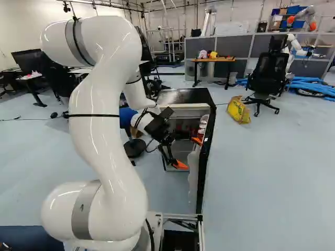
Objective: Grab a drink from the fridge
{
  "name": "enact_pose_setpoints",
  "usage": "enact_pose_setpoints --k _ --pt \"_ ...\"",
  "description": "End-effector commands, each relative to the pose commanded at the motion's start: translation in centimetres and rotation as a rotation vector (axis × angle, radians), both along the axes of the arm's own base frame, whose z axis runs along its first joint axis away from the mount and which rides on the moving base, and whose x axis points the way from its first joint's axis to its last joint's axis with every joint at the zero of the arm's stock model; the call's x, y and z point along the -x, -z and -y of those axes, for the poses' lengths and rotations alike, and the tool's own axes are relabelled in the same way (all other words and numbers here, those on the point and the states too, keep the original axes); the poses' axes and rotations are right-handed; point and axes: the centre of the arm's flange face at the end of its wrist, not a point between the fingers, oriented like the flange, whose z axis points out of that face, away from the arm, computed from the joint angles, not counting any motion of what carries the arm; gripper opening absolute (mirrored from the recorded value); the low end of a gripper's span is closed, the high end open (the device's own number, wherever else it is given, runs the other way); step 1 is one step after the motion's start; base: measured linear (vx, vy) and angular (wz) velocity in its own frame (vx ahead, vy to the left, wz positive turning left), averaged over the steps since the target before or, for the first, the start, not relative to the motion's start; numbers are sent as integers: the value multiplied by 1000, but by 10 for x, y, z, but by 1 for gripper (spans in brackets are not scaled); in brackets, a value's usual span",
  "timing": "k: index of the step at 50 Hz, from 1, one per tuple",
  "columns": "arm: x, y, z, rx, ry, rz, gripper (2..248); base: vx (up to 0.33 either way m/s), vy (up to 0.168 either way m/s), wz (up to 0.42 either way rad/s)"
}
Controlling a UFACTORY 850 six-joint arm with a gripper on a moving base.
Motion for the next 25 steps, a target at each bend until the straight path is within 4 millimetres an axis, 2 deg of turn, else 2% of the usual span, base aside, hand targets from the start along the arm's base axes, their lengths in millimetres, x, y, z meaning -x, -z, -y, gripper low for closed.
enact_pose_setpoints --k 25 --pt "-24 -10 62 -1 148 80 247 0 0 0"
